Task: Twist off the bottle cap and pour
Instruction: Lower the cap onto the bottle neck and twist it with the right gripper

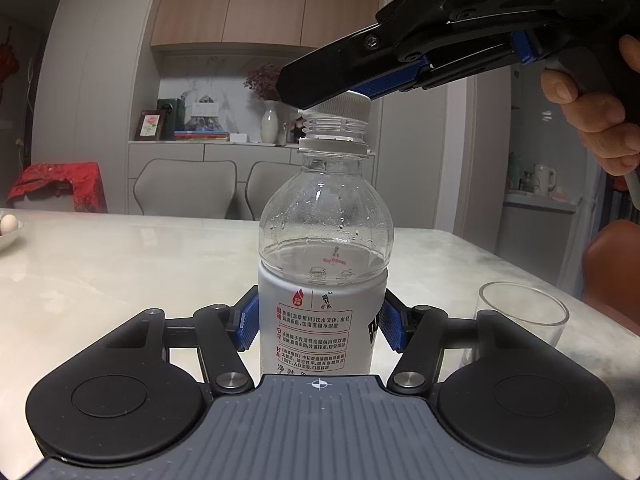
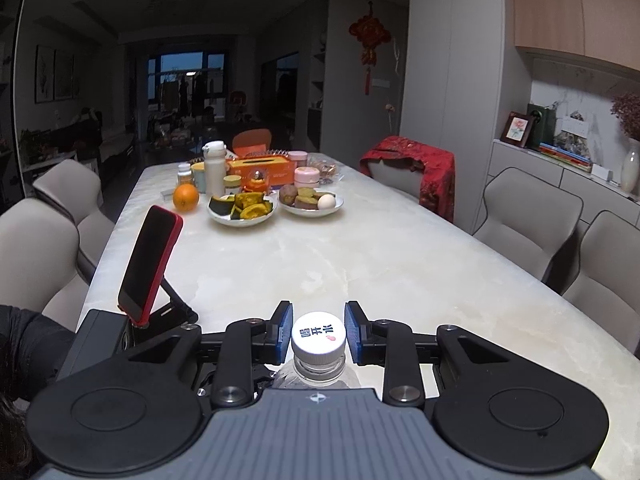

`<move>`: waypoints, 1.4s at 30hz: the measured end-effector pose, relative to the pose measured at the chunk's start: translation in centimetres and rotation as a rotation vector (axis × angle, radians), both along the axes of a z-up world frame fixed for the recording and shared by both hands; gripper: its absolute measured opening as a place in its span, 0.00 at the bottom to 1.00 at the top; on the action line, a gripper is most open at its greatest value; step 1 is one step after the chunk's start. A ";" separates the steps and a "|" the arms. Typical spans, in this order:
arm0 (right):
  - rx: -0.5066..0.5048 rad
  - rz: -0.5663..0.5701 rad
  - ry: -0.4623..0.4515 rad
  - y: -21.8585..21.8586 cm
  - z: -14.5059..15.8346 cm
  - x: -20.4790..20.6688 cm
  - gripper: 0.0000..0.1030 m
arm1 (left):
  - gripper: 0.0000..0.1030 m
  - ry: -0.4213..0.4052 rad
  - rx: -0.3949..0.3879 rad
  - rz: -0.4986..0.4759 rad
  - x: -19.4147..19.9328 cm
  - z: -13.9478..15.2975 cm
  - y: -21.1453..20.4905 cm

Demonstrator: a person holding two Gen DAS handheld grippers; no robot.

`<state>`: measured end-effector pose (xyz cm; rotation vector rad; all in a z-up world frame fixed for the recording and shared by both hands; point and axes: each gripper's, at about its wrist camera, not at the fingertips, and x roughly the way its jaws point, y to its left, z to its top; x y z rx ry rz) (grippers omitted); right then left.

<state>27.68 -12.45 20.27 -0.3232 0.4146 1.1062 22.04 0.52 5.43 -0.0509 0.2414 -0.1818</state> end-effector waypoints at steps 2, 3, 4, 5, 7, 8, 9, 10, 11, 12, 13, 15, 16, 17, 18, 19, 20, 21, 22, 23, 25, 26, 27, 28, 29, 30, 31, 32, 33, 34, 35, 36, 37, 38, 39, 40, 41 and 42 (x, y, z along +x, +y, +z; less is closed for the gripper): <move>-0.014 0.006 0.002 0.1 0.1 0.0 0.30 | 0.58 0.001 0.001 -0.001 0.0 0.0 -0.1; -0.020 0.014 0.006 0.2 0.0 0.3 0.30 | 0.58 0.001 0.001 -0.001 0.0 0.1 -0.1; -0.027 0.022 0.011 0.4 -0.2 0.7 0.30 | 0.58 0.001 0.001 -0.001 0.0 0.1 -0.1; -0.034 0.026 0.011 0.4 -0.2 0.8 0.30 | 0.58 0.001 0.001 -0.001 0.1 0.1 -0.1; -0.048 0.034 0.009 0.6 -0.1 0.9 0.30 | 0.58 0.001 0.002 -0.002 -0.1 -0.1 -0.3; -0.052 0.035 0.004 0.6 -0.1 0.8 0.30 | 0.58 0.002 0.002 -0.002 -0.1 -0.2 -0.4; -0.046 0.034 0.003 0.4 -0.1 0.7 0.30 | 0.58 0.002 0.002 -0.002 0.0 -0.1 -0.4; -0.038 0.032 0.003 0.1 -0.2 0.6 0.30 | 0.58 0.002 0.002 -0.002 0.1 -0.1 -0.4; -0.030 0.030 0.003 -0.1 -0.3 0.5 0.30 | 0.58 0.002 0.002 -0.002 0.1 -0.1 -0.4; -0.022 0.028 0.004 -0.4 -0.3 0.5 0.30 | 0.58 0.002 0.002 -0.003 0.1 -0.1 -0.5; -0.014 0.028 0.005 -0.2 -0.5 0.6 0.30 | 0.58 0.002 0.002 -0.003 0.1 -0.1 -0.5; 0.013 0.026 0.013 -0.7 -0.9 0.6 0.30 | 0.58 0.002 0.005 -0.003 0.1 -0.1 -0.6; 0.021 0.025 0.021 -0.9 -1.1 0.7 0.30 | 0.58 0.002 0.005 -0.002 0.2 -0.1 -0.6; 0.028 0.024 0.030 -1.0 -1.2 0.8 0.30 | 0.58 0.002 0.005 -0.002 0.2 -0.1 -0.6; 0.040 0.024 0.040 -1.0 -1.2 1.0 0.30 | 0.58 0.002 0.003 -0.001 0.3 -0.1 -0.6; 0.045 0.024 0.044 -1.0 -1.3 1.1 0.30 | 0.58 0.002 0.002 0.001 0.3 -0.1 -0.7; 0.049 0.025 0.046 -1.1 -1.3 1.2 0.30 | 0.58 0.003 0.001 0.002 0.3 -0.1 -0.7; 0.052 0.026 0.048 -1.2 -1.4 1.2 0.30 | 0.58 0.003 0.000 0.002 0.3 0.0 -0.7; 0.056 0.027 0.051 -1.3 -1.4 1.3 0.31 | 0.58 0.003 0.000 0.003 0.3 0.0 -0.7; 0.059 0.028 0.053 -1.4 -1.5 1.3 0.31 | 0.58 0.003 0.000 0.002 0.4 0.0 -0.8; 0.067 0.028 0.057 -1.6 -1.6 1.4 0.31 | 0.58 0.002 0.004 0.000 0.3 0.0 -0.9; 0.065 0.029 0.052 -1.5 -1.5 1.4 0.31 | 0.58 0.002 0.007 0.001 0.3 0.0 -0.9; 0.061 0.030 0.045 -1.3 -1.3 1.5 0.31 | 0.58 0.002 0.007 0.001 0.2 0.0 -1.0; 0.052 0.033 0.035 -1.2 -1.2 1.4 0.31 | 0.58 0.001 0.008 0.001 0.2 0.0 -1.0; 0.041 0.034 0.031 -1.1 -1.0 1.4 0.31 | 0.58 0.001 0.008 0.001 0.2 -0.1 -1.0; 0.031 0.035 0.029 -1.0 -0.9 1.5 0.31 | 0.58 0.001 0.009 0.002 0.1 -0.2 -1.0; 0.021 0.035 0.026 -0.9 -0.8 1.5 0.31 | 0.58 0.001 0.009 0.003 0.1 -0.2 -1.0; 0.018 0.034 0.026 -0.9 -0.8 1.5 0.31 | 0.58 0.000 0.009 0.003 0.1 -0.2 -1.0; 0.017 0.032 0.026 -0.9 -0.8 1.5 0.31 | 0.58 0.000 0.009 0.004 0.1 -0.2 -1.0; 0.026 0.028 0.033 -1.1 -0.8 1.6 0.31 | 0.58 0.000 0.011 0.004 0.0 -0.2 -1.1; 0.037 0.024 0.041 -1.3 -1.0 1.7 0.31 | 0.58 0.000 0.012 0.003 0.0 -0.2 -1.1; 0.049 0.019 0.049 -1.6 -1.1 1.8 0.31 | 0.58 0.000 0.013 0.002 0.0 -0.2 -1.1; 0.060 0.015 0.057 -1.8 -1.2 1.9 0.31 | 0.57 -0.001 0.015 0.000 0.0 -0.2 -1.1; 0.069 0.011 0.063 -1.8 -1.3 1.8 0.31 | 0.57 -0.001 0.019 -0.001 -0.1 -0.2 -1.2; 0.078 0.008 0.064 -1.3 -1.5 1.4 0.32 | 0.57 -0.002 0.022 -0.001 -0.2 -0.1 -1.2; 0.080 0.007 0.059 -1.3 -1.6 1.2 0.32 | 0.57 -0.003 0.024 -0.002 -0.2 -0.1 -1.3; 0.079 0.004 0.053 -1.3 -1.6 1.1 0.33 | 0.57 -0.003 0.025 -0.002 -0.2 -0.1 -1.3; 0.078 0.000 0.048 -1.3 -1.7 1.0 0.33 | 0.57 -0.003 0.025 -0.001 -0.3 -0.1 -1.3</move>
